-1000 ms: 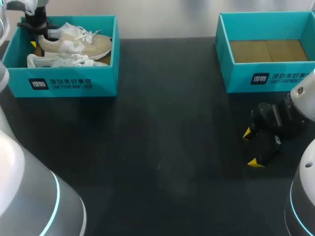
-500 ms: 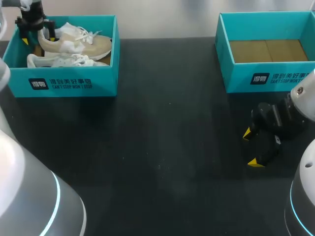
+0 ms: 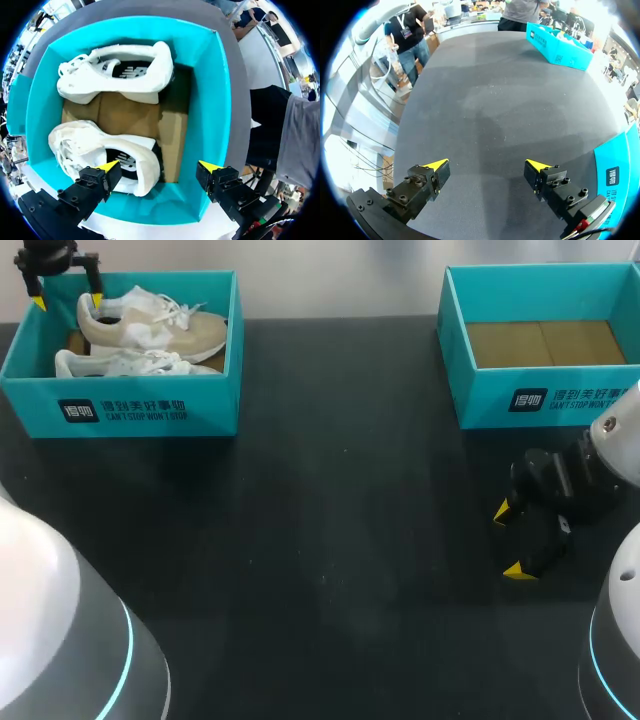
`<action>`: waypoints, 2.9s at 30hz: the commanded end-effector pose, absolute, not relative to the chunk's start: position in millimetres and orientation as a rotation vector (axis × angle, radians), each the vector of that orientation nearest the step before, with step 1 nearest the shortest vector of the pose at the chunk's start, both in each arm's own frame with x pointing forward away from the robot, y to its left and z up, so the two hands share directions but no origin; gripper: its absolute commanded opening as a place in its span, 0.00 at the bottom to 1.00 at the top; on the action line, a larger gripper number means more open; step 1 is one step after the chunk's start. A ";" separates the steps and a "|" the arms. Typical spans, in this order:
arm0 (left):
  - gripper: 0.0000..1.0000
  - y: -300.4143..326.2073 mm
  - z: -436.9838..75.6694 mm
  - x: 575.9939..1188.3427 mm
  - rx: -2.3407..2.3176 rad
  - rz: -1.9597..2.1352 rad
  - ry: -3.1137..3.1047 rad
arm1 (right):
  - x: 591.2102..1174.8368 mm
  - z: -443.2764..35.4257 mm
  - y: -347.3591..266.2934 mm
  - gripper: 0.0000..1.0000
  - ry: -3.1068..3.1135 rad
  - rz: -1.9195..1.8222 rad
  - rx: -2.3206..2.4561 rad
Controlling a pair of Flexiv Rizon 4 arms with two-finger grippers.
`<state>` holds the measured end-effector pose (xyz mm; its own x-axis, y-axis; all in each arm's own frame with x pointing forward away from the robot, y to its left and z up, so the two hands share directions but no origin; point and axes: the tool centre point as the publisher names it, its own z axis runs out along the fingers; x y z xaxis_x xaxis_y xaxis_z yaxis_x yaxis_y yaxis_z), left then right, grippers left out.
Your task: Take the shoe out of the shoebox, open the shoe tongue, remove and reinsert the insole, then place the shoe into the shoebox
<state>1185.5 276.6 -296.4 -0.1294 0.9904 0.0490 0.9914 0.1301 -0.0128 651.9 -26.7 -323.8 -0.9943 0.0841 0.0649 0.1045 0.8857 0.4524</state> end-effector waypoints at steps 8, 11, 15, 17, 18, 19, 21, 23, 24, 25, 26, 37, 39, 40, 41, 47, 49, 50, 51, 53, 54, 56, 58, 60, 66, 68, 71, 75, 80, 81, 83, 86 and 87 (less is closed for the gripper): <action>1.00 272.7 -265.5 1078.1 -2.113 -0.182 -2.339 | 651.5 -324.0 -25.8 1.00 -3.010 -0.721 -0.152; 1.00 273.3 -263.8 1063.1 -2.099 -0.127 -2.340 | 651.5 -324.0 -25.8 1.00 -3.010 -0.721 -0.152; 1.00 273.9 -262.4 1046.8 -2.080 -0.140 -2.340 | 651.5 -324.0 -25.8 1.00 -3.010 -0.721 -0.152; 1.00 273.9 -262.4 1046.8 -2.080 -0.140 -2.340 | 651.5 -324.0 -25.8 1.00 -3.010 -0.721 -0.152; 1.00 273.9 -262.4 1046.8 -2.080 -0.140 -2.340 | 651.5 -324.0 -25.8 1.00 -3.010 -0.721 -0.152; 1.00 273.9 -262.4 1046.8 -2.080 -0.140 -2.340 | 651.5 -324.0 -25.8 1.00 -3.010 -0.721 -0.152; 1.00 273.9 -262.4 1046.8 -2.080 -0.140 -2.340 | 651.5 -324.0 -25.8 1.00 -3.010 -0.721 -0.152; 1.00 273.9 -262.4 1046.8 -2.080 -0.140 -2.340 | 651.5 -324.0 -25.8 1.00 -3.010 -0.721 -0.152; 1.00 273.9 -262.4 1046.8 -2.080 -0.140 -2.340 | 651.5 -324.0 -25.8 1.00 -3.010 -0.721 -0.152; 1.00 273.9 -262.4 1046.8 -2.080 -0.140 -2.340 | 651.5 -324.0 -25.8 1.00 -3.010 -0.721 -0.152; 1.00 273.9 -262.4 1046.8 -2.080 -0.140 -2.340 | 651.5 -324.0 -25.8 1.00 -3.010 -0.721 -0.152; 1.00 272.4 -270.2 1037.2 -2.062 -0.031 -2.362 | 651.5 -324.0 -25.8 1.00 -3.010 -0.721 -0.152; 1.00 272.4 -275.9 1039.3 -2.057 -0.028 -2.360 | 651.5 -324.0 -25.8 1.00 -3.010 -0.721 -0.152; 1.00 272.3 -277.2 1039.9 -2.062 -0.019 -2.356 | 651.5 -324.0 -25.8 1.00 -3.010 -0.721 -0.152; 1.00 271.9 -279.2 1040.5 -2.068 -0.018 -2.352 | 651.5 -324.0 -25.8 1.00 -3.010 -0.721 -0.152; 1.00 268.8 -294.8 1043.7 -2.095 -0.066 -2.339 | 651.5 -324.0 -25.8 1.00 -3.010 -0.721 -0.152; 1.00 268.0 -300.8 1045.2 -2.090 -0.089 -2.344 | 651.5 -324.0 -25.8 1.00 -3.010 -0.721 -0.152; 1.00 267.9 -304.7 1045.9 -2.095 -0.080 -2.338 | 651.5 -324.0 -25.8 1.00 -3.010 -0.721 -0.152; 1.00 268.0 -308.0 1046.8 -2.095 -0.069 -2.331 | 651.5 -324.0 -25.8 1.00 -3.010 -0.721 -0.152; 1.00 267.7 -315.2 1047.8 -2.105 -0.079 -2.321 | 651.5 -324.0 -25.8 1.00 -3.010 -0.721 -0.152; 1.00 268.0 -317.8 1047.6 -2.104 -0.063 -2.311 | 651.5 -324.0 -25.8 1.00 -3.010 -0.721 -0.152; 1.00 268.0 -323.3 1047.0 -2.116 -0.075 -2.298 | 651.5 -324.0 -25.8 1.00 -3.010 -0.721 -0.152; 1.00 268.6 -327.8 1046.2 -2.114 -0.073 -2.294 | 651.5 -324.0 -25.8 1.00 -3.010 -0.721 -0.152; 1.00 269.2 -332.1 1046.1 -2.115 -0.070 -2.289 | 651.5 -324.0 -25.8 1.00 -3.010 -0.721 -0.152; 1.00 269.2 -347.7 1047.8 -2.134 -0.059 -2.262 | 651.5 -324.0 -25.8 1.00 -3.010 -0.721 -0.152; 1.00 268.9 -350.9 1047.5 -2.139 -0.054 -2.249 | 651.5 -324.0 -25.8 1.00 -3.010 -0.721 -0.152; 1.00 269.1 -354.7 1047.8 -2.136 -0.039 -2.242 | 651.5 -324.0 -25.8 1.00 -3.010 -0.721 -0.152; 1.00 270.1 -361.6 1046.9 -2.137 -0.032 -2.234 | 651.5 -324.0 -25.8 1.00 -3.010 -0.721 -0.152; 1.00 271.2 -368.1 1046.0 -2.136 -0.021 -2.227 | 651.5 -324.0 -25.8 1.00 -3.010 -0.721 -0.152; 1.00 271.1 -369.4 1045.4 -2.136 -0.023 -2.226 | 651.5 -324.0 -25.8 1.00 -3.010 -0.721 -0.152; 0.92 271.7 -370.6 1044.5 -2.135 -0.015 -2.224 | 651.5 -324.0 -25.8 1.00 -3.010 -0.721 -0.152; 0.79 272.7 -372.6 1042.9 -2.136 -0.013 -2.221 | 651.5 -324.0 -25.8 1.00 -3.010 -0.721 -0.152; 0.76 272.8 -372.9 1042.7 -2.136 -0.015 -2.219 | 651.5 -324.0 -25.8 1.00 -3.010 -0.721 -0.152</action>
<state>1042.6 272.3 -371.4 -0.0381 0.9980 0.0510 0.9985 0.0400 -0.0372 651.8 -26.7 -323.9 -0.9943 0.0842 0.0650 0.1045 0.8857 0.4524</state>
